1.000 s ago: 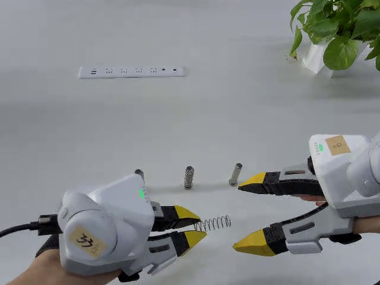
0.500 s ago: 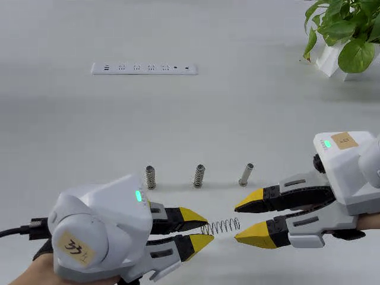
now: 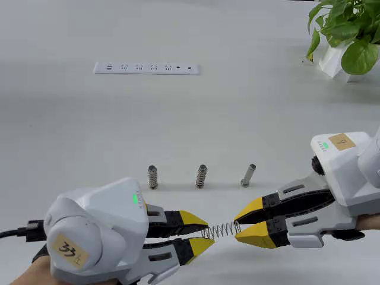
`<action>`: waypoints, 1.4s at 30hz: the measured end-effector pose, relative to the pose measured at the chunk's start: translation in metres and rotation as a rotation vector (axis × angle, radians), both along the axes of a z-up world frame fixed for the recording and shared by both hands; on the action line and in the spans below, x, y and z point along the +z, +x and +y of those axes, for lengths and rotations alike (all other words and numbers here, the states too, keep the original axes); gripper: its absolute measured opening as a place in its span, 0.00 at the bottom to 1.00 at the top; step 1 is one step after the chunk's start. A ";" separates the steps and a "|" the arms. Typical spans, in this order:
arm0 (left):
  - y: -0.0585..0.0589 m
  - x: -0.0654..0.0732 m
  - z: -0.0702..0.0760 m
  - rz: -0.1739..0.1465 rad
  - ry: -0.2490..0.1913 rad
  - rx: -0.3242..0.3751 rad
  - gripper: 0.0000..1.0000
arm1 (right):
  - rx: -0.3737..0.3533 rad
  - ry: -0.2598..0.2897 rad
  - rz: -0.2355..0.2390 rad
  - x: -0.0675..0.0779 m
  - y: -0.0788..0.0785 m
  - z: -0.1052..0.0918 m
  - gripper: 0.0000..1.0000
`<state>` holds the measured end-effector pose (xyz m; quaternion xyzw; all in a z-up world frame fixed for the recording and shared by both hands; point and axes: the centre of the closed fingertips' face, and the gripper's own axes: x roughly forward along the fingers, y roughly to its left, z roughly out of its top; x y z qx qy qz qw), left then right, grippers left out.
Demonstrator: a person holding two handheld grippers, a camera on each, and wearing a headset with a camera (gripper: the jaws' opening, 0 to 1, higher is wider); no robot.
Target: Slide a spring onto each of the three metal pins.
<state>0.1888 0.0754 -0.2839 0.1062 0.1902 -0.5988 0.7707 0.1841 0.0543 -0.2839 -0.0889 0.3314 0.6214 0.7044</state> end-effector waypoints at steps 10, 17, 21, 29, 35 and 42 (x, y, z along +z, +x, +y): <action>-0.001 -0.003 -0.005 0.009 0.001 -0.009 0.07 | 0.012 -0.016 -0.006 -0.001 -0.001 -0.002 0.07; -0.002 -0.006 -0.007 0.016 0.009 -0.021 0.07 | 0.038 -0.050 -0.022 0.001 -0.004 0.000 0.07; -0.002 -0.009 -0.009 0.017 0.025 -0.030 0.07 | 0.049 -0.083 -0.040 0.002 -0.002 0.000 0.07; -0.005 -0.018 -0.011 0.014 0.062 -0.058 0.06 | 0.092 -0.132 -0.079 0.005 -0.003 0.004 0.07; -0.005 -0.019 -0.013 0.027 0.064 -0.061 0.06 | 0.125 -0.173 -0.120 0.007 -0.004 0.005 0.07; -0.005 -0.020 -0.016 0.022 0.079 -0.072 0.06 | 0.157 -0.199 -0.162 0.010 -0.002 0.009 0.07</action>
